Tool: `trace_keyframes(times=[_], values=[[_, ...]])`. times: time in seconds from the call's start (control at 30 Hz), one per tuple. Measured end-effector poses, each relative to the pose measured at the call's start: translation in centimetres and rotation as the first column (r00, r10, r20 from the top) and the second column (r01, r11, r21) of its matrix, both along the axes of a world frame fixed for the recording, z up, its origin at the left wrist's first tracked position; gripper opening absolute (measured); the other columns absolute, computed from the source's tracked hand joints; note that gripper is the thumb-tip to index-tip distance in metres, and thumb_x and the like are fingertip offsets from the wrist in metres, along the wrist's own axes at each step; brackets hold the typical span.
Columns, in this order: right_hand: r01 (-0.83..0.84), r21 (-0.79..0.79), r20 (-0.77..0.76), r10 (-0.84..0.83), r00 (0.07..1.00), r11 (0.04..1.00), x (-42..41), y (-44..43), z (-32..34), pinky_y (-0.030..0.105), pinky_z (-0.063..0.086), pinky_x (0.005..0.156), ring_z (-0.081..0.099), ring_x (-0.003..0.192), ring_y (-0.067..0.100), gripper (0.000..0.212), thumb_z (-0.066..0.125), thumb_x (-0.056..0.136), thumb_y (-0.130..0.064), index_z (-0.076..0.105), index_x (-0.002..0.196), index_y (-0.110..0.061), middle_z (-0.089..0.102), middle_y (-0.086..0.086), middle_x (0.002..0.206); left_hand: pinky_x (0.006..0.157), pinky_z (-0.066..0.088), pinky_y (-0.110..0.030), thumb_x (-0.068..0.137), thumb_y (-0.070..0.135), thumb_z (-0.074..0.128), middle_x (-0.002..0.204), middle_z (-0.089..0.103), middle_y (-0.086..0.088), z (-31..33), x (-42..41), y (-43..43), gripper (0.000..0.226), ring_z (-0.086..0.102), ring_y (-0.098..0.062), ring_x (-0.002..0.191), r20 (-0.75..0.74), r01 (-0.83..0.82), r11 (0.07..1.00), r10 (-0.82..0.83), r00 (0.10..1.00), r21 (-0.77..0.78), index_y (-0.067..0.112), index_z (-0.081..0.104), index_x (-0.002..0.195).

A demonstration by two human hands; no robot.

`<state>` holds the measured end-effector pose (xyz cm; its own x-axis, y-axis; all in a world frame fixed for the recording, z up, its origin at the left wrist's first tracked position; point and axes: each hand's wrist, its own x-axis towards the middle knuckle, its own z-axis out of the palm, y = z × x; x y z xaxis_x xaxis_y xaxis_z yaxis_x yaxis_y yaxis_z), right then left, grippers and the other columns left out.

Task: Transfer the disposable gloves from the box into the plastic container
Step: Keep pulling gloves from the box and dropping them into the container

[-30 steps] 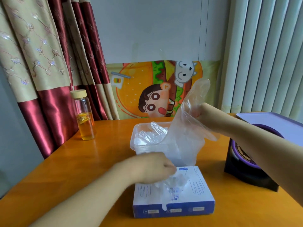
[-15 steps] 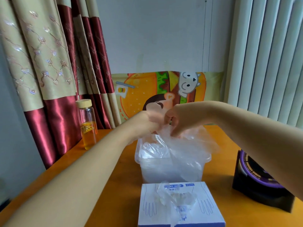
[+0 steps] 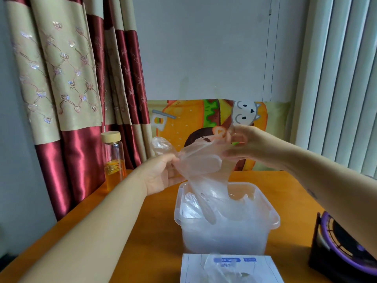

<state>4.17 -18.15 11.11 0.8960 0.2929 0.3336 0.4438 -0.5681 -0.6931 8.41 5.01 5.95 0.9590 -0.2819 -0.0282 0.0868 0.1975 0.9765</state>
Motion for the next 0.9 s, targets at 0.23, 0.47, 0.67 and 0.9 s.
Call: trace_keyframes(times=[0.23, 0.47, 0.67, 0.9], values=[[-0.075, -0.419, -0.033, 0.067, 0.997, 0.905, 1.2, 4.4, -0.6, 0.007, 0.045, 0.080, 0.058, 0.092, -0.012, 0.037, 0.070, 0.082, -0.013, 0.067, 0.113, -0.033, 0.062, -0.022, 0.115, 0.074, 0.056, -0.034, 0.096, 0.010, 0.049, 0.102, 0.071, -0.010, -3.5, 1.4, 3.0, 0.024, 0.069, -0.021, 0.087, -0.091, -0.004, 0.994, -0.006, 0.996, -0.107, 0.010, 0.062, 0.116], [-0.188, -0.376, -0.248, 0.097, 0.964, 0.908, 2.3, 8.1, -1.9, 0.009, 0.047, 0.073, 0.068, 0.086, 0.002, 0.069, 0.071, 0.080, -0.008, 0.043, 0.141, -0.023, 0.060, -0.016, 0.120, 0.062, 0.059, -0.034, 0.098, 0.021, 0.051, 0.085, 0.072, -0.009, -6.2, 2.8, 7.2, 0.020, 0.071, -0.020, 0.073, -0.190, -0.173, 0.981, 0.154, 0.970, -0.084, 0.008, 0.063, 0.107], [-0.170, 0.120, -0.368, 0.203, 0.908, 0.978, 3.0, 10.0, -0.9, 0.033, 0.053, 0.090, 0.058, 0.111, 0.039, 0.063, 0.062, 0.079, 0.011, 0.045, 0.137, -0.006, 0.055, 0.026, 0.125, 0.089, 0.048, -0.040, 0.100, 0.018, 0.048, 0.111, 0.061, -0.006, -4.6, 3.8, 9.5, 0.032, 0.060, -0.021, 0.098, -0.004, -0.580, 0.814, 0.580, 0.814, -0.003, 0.013, 0.051, 0.131], [0.051, 0.621, -0.360, 0.227, 0.905, 0.782, 4.6, 10.7, -0.1, 0.025, 0.050, 0.069, 0.063, 0.091, 0.022, 0.065, 0.060, 0.079, 0.015, 0.036, 0.139, 0.002, 0.061, 0.016, 0.112, 0.094, 0.042, -0.016, 0.098, 0.020, 0.049, 0.121, 0.060, 0.010, 0.3, 1.7, 5.3, 0.028, 0.054, -0.003, 0.109, 0.700, -0.587, 0.743, 0.230, 0.676, 0.322, 0.024, 0.058, 0.124]])
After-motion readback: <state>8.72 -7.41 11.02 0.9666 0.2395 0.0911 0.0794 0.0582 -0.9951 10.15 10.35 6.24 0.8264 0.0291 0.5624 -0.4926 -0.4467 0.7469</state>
